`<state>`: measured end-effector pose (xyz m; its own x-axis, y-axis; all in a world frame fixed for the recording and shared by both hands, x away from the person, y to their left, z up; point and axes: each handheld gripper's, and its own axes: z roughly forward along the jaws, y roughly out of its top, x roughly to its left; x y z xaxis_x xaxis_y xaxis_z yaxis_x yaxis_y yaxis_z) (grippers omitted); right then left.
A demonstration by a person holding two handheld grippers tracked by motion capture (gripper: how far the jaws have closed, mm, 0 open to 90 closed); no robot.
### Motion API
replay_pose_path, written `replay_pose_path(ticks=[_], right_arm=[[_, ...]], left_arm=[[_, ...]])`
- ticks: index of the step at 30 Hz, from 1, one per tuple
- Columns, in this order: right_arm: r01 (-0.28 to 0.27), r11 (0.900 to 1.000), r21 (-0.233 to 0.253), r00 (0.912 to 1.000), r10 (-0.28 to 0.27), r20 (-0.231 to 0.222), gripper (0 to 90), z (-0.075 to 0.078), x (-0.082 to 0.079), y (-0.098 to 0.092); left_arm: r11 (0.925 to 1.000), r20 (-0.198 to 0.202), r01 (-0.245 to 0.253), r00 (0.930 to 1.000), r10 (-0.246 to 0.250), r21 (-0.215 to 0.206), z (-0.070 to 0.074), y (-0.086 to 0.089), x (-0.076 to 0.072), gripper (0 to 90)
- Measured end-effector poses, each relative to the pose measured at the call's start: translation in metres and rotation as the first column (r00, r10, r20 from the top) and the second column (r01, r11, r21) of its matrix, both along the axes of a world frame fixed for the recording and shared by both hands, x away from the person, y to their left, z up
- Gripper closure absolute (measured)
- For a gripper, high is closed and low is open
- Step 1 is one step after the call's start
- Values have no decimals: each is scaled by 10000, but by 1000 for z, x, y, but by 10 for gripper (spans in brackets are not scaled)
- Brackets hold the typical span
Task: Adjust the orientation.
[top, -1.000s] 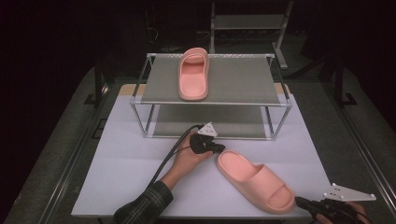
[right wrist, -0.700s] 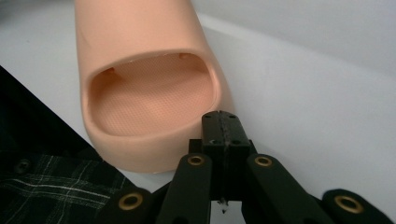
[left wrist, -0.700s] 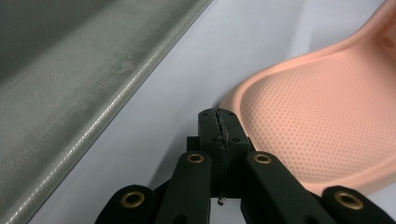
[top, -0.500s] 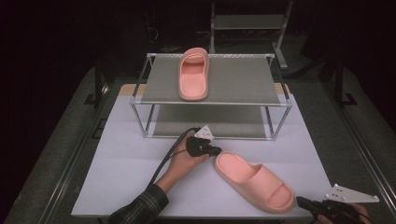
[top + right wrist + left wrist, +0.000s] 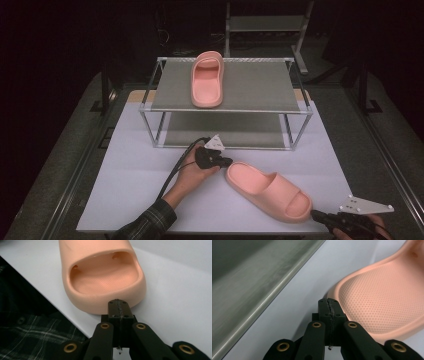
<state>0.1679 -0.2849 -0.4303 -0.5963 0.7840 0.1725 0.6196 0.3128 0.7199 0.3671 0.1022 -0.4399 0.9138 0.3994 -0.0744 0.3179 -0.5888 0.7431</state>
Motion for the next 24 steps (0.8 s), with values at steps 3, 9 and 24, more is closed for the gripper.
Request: replay_pose_path(ticks=[3,9,24], right_arm=[[-118,9999,-97,9999,118,-20,900,1,13,4],[-365,9990,-272,9993,365,3,900,1,39,15],[-931,9924,-802,9953,950,193,900,3,103,56]], left_arm=[[9998,-64,-206,9998,206,-58,0,13,-4,898],[9987,-87,-464,9989,466,225,3,38,-11,899],[9942,-477,-1060,9932,1067,151,5,97,-39,898]])
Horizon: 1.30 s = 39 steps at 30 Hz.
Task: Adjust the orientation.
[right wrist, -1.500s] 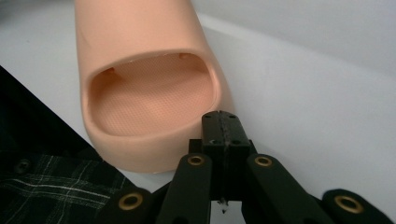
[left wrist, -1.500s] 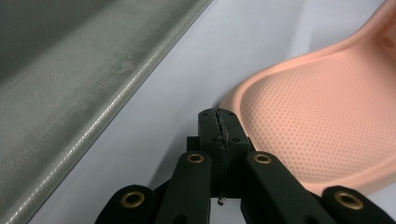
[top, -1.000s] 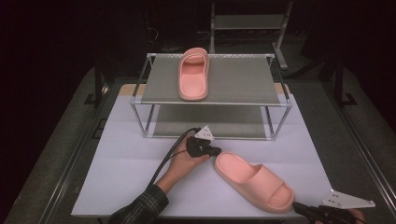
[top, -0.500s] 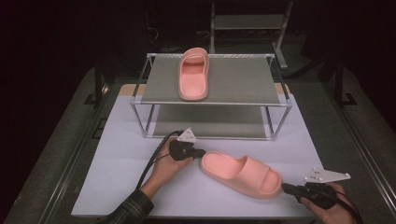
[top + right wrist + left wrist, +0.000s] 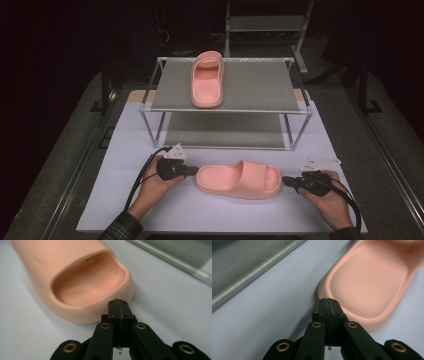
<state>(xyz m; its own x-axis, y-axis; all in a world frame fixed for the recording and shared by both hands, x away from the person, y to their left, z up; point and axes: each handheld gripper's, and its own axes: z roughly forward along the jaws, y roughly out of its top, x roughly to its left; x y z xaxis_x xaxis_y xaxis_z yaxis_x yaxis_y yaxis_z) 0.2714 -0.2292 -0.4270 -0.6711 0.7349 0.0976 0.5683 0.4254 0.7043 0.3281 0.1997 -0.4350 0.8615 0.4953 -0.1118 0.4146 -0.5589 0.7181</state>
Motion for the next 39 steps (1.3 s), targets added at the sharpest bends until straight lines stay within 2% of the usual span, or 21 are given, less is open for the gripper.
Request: replay_pose_path(ticks=[6,9,13,19,24,32,39], right_arm=[[259,9996,82,9996,-260,96,900,-2,25,2],[388,9986,367,9991,-393,137,900,-2,32,1],[439,9971,629,9986,-457,273,900,2,24,-3],[277,9954,914,9996,-274,-47,900,-6,-3,-4],[-37,9945,1050,9999,54,-164,900,-9,-19,3],[-355,9955,881,9991,374,-204,900,-11,-10,18],[-128,9971,747,9999,132,-54,900,-9,5,17]], left_arm=[[9994,-292,289,9991,-294,-189,0,4,-15,898],[9993,-267,280,9992,-287,-258,0,6,-16,897],[9987,-115,-96,9999,91,-510,0,4,-2,892],[9984,-106,220,9997,-226,-529,-6,-19,18,898],[9977,-91,478,9988,-483,-483,-8,-36,28,899],[9946,-228,915,9954,-927,-491,-8,-44,20,899],[9865,-403,1495,9875,-1524,-671,-8,-56,4,899]])
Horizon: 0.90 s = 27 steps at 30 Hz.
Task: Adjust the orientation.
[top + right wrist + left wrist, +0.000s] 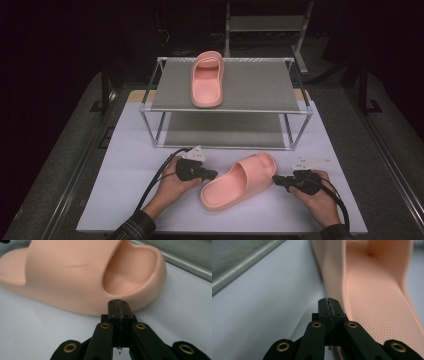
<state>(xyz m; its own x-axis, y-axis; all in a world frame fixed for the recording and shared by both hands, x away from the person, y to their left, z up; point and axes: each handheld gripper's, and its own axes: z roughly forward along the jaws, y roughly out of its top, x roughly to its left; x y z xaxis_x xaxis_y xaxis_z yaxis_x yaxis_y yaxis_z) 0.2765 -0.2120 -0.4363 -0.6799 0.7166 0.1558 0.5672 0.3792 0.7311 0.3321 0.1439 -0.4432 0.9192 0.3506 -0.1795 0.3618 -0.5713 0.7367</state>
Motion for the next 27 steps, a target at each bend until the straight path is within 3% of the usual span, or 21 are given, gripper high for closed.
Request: replay_pose_path(ticks=[15,23,27], right_arm=[[346,9994,98,9994,-346,13,900,-2,42,12],[341,9994,73,9994,-341,109,900,-1,60,23],[301,9995,125,9994,-303,172,900,-1,64,27]], left_arm=[[9920,-128,1216,9924,-1221,-344,2,-39,-27,898],[9876,-91,1506,9885,-1511,-444,1,-54,-34,898],[9888,167,1475,9890,-1472,-219,4,-52,-35,894]])
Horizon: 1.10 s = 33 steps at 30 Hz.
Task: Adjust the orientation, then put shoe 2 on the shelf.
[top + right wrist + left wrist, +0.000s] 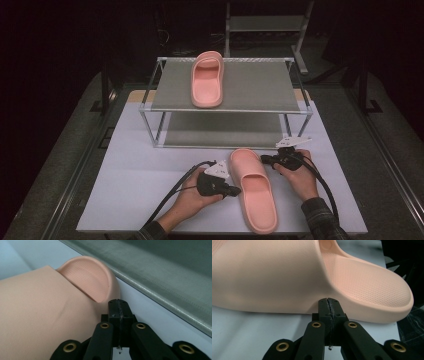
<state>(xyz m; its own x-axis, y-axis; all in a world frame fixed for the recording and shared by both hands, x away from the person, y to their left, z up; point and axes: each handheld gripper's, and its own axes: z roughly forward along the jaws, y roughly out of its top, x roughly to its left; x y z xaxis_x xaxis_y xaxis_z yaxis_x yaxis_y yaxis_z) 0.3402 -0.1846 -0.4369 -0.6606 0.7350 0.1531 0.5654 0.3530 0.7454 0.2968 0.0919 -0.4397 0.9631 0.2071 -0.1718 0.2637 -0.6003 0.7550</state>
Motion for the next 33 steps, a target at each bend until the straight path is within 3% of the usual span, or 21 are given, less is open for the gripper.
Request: replay_pose_path(ticks=[5,9,12,16,18,21,30,33], right_arm=[[238,9996,131,9993,-242,283,834,4,-5,-8],[460,9986,253,9980,-470,422,756,11,-15,-13],[582,9971,487,9962,-612,624,681,14,-24,-19],[662,9950,745,9951,-713,679,589,17,-39,-26],[672,9939,872,9947,-735,713,568,18,-46,-30],[642,9926,1034,9945,-722,757,535,21,-57,-34],[410,9926,1146,9964,-491,690,512,18,-84,-35],[259,9930,1151,9972,-337,668,513,16,-88,-32]], left_arm=[[9978,331,-606,9977,598,249,5,20,3,848],[9899,581,-1331,9898,1303,481,9,41,4,725],[9774,762,-2023,9773,1976,610,13,60,4,589],[9546,1037,-2877,9546,2794,767,15,91,3,428],[9394,1221,-3317,9394,3204,866,15,107,2,378],[9098,1392,-4048,9099,3908,918,15,133,1,329],[8028,1656,-5813,8116,5603,1324,6,202,-3,268],[7777,1640,-6127,7891,5920,1407,2,218,-5,269]])
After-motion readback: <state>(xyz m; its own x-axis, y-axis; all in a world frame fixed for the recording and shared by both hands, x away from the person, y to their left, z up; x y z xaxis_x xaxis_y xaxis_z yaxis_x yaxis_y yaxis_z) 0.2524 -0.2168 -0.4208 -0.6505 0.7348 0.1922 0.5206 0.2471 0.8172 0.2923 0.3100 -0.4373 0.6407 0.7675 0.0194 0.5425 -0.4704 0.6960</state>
